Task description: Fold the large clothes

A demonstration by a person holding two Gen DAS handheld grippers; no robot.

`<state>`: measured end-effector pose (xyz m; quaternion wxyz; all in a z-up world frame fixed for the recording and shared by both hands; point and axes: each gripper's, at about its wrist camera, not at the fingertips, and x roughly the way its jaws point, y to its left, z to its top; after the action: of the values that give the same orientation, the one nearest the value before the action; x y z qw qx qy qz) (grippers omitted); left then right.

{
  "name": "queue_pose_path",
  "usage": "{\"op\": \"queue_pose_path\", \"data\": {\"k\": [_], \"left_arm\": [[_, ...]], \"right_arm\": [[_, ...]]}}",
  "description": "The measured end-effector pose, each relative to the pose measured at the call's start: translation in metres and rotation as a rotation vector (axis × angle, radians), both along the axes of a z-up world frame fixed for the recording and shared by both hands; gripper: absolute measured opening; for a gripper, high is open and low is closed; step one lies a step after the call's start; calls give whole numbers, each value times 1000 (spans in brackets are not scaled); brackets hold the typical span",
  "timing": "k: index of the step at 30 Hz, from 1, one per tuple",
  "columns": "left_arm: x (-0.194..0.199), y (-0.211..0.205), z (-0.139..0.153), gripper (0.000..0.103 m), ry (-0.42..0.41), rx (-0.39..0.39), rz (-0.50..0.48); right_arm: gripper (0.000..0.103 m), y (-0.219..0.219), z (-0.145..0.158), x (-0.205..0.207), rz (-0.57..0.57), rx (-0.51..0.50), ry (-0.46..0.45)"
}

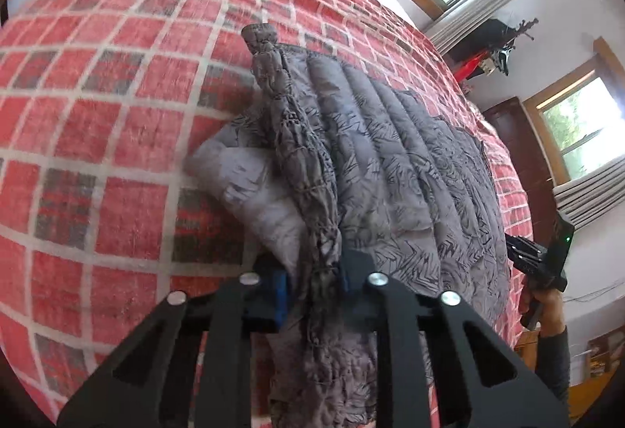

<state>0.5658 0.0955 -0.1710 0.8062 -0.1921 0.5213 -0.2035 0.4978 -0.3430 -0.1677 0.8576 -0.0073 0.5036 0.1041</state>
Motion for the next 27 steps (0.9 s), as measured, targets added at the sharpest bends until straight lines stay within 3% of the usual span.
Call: {"op": "queue_pose_path", "data": {"k": [17, 27], "left_arm": [[-10, -45, 102, 11, -104, 89, -59], [-12, -86, 139, 11, -134, 169, -95]], "right_arm": [[31, -1, 0, -3, 2, -4, 2], [31, -1, 0, -2, 3, 0, 3]]}}
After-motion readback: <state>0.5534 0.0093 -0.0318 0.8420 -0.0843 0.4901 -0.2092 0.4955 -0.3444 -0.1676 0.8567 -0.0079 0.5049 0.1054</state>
